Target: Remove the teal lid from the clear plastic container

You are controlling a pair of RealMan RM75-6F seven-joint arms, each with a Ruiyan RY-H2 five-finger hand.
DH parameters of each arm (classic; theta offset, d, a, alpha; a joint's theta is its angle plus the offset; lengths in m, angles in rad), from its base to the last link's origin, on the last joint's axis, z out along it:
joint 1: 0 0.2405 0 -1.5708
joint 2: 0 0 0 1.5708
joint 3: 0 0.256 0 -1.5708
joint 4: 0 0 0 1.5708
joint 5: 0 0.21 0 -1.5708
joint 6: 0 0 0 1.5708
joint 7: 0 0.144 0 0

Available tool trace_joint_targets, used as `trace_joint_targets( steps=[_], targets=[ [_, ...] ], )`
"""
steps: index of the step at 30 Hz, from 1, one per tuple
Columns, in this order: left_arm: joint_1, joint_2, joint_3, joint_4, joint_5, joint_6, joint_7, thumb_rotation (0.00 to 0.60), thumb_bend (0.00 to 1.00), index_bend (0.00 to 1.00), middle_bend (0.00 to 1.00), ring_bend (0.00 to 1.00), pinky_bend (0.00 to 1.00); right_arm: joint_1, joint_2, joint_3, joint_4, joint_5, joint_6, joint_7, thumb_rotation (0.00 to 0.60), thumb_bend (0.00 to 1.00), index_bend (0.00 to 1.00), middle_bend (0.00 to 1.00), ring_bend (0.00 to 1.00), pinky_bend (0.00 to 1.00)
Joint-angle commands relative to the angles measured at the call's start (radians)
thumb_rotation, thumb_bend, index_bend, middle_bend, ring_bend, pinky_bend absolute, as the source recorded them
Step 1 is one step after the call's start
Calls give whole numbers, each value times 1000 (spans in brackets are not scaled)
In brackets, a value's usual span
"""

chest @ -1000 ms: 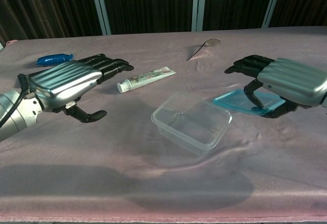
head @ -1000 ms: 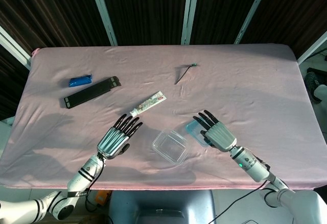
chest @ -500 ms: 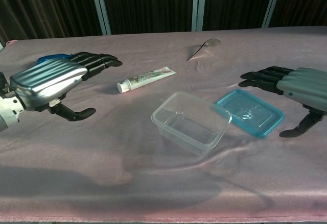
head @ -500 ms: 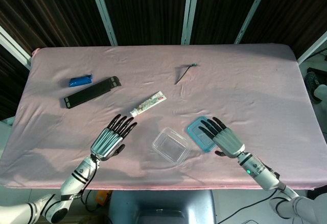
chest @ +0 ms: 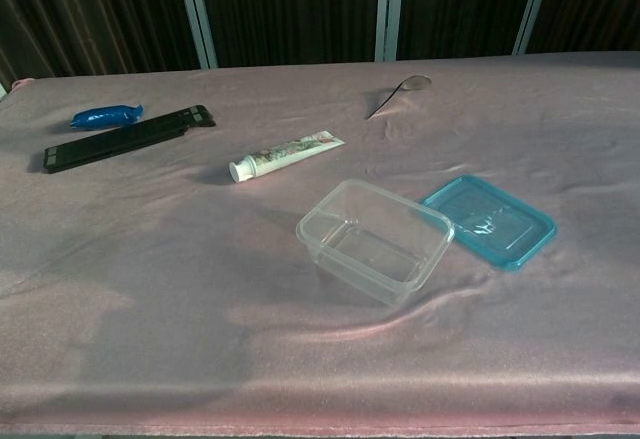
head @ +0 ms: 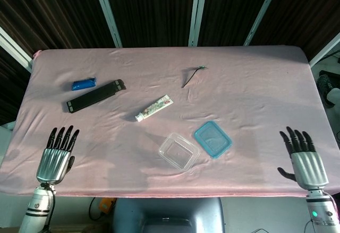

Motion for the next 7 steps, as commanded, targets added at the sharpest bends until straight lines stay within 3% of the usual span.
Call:
trace_joint_targets(
  steps=[1, 7],
  targets=[
    [129, 67, 23, 0, -15, 124, -167, 600, 345, 0, 0, 0, 0, -85, 20, 35, -6, 49, 92, 44, 600, 93, 0, 0, 0, 0],
    [122, 106, 25, -10, 3, 41, -256, 600, 351, 0, 0, 0, 0, -96, 18, 38, 5, 7, 71, 53, 600, 93, 0, 0, 0, 0]
  ],
)
